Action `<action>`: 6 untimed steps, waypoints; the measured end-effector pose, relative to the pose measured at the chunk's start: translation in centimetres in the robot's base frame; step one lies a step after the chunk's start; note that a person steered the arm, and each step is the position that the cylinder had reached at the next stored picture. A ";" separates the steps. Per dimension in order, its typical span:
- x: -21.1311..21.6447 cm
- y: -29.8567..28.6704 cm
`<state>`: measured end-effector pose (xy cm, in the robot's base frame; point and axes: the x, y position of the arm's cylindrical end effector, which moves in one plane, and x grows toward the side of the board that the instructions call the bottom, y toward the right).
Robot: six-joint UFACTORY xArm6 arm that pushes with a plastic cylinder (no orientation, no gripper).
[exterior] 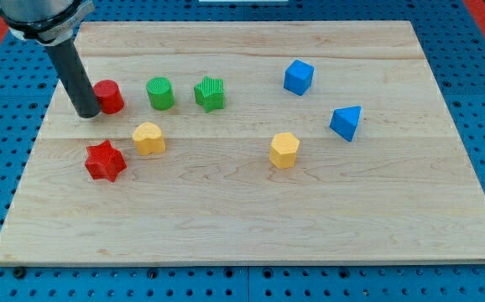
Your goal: Move the red star to the red circle
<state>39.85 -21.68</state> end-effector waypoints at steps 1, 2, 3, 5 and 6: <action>0.2 0.8; 4.8 -0.4; 10.1 -5.2; 15.4 6.1; 11.1 4.2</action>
